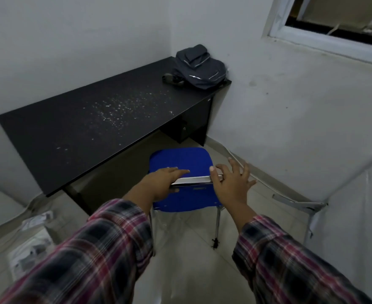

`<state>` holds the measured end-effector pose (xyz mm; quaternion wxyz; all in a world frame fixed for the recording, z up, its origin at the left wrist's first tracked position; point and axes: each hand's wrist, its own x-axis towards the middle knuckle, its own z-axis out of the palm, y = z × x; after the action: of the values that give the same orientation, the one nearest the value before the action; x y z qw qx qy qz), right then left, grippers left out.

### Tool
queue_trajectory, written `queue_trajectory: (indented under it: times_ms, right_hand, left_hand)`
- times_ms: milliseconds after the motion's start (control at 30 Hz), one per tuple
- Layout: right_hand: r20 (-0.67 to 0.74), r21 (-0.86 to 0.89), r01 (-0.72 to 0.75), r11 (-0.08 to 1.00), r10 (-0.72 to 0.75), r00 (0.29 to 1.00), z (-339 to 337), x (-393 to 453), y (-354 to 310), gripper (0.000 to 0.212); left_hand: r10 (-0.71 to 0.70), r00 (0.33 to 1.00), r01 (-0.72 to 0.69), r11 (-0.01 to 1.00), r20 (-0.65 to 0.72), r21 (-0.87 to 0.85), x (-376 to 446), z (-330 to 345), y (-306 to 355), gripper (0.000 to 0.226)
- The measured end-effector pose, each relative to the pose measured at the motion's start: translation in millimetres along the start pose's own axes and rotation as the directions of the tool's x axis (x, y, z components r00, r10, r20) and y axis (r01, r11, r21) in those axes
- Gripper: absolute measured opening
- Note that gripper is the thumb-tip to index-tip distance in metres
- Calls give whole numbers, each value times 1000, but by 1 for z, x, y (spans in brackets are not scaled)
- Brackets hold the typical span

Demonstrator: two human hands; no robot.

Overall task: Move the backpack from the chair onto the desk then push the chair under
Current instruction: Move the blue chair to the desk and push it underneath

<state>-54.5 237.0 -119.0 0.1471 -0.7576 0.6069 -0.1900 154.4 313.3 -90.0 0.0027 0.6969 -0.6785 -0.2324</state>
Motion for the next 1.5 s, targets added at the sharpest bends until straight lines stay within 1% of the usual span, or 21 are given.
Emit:
queue_trajectory:
  times_ms: [100,200,300,433,567,700,800,900,1000,1067,1133,1200,1267,1300,1333,1367,1500]
  right_hand:
    - [-5,-16,49,999,-49,999,-2,5,9,76]
    - [-13,-7,84,996,-84,996,-6,15,19,82]
    - [5,-7,138,990,-138,990,-14,33,32,82]
    - [101,37,222,974,-225,969,-28,65,60,84]
    - [186,95,326,941,-338,922,-37,100,78,89]
    - [199,116,420,900,-435,878,-31,126,79,90]
    - [221,148,470,870,-492,842,-23,142,73,88]
    - [264,145,526,838,-545,796,-16,156,63,83]
    - [316,151,565,811,-582,750,-11,167,51,86]
    - [334,148,590,794,-602,726,-7,173,43,85]
    - [312,123,617,777,-620,719,-3,177,35,81]
    - [268,99,632,769,-632,727,1,181,28,76]
    - [229,88,645,759,-646,728,7,185,23,71]
    - [212,80,652,754,-652,728,10,187,22,70]
    - [193,68,658,750,-657,729,14,190,20,70]
    - [170,55,661,749,-659,733,18,192,18,69]
    - [90,29,654,756,-654,751,35,200,2,65]
  left_hand:
    - [-40,993,37,999,-109,-34,0,8,11,68]
    - [-103,977,105,994,-184,0,6,9,26,67]
    - [-146,970,145,989,-196,-16,14,7,44,64]
    - [-192,963,186,981,-189,-49,26,11,78,65]
    - [-272,947,263,962,-174,-72,41,19,104,67]
    - [-357,915,344,934,-190,-96,49,21,115,66]
    - [-420,882,405,907,-216,-113,50,22,117,65]
    - [-467,854,447,884,-232,-135,52,24,116,66]
    - [-508,825,482,861,-248,-161,52,24,112,66]
    - [-538,800,513,843,-266,-161,52,23,110,65]
    - [-570,770,553,821,-287,-143,56,24,111,63]
    - [-592,733,578,802,-336,-152,62,28,112,64]
    - [-610,659,593,781,-439,-196,67,33,109,71]
    - [-605,620,599,776,-500,-197,69,36,106,74]
    - [-591,594,601,777,-546,-187,71,38,103,76]
    - [-574,585,595,784,-574,-178,73,39,98,77]
    - [-519,594,567,812,-614,-139,78,33,68,81]
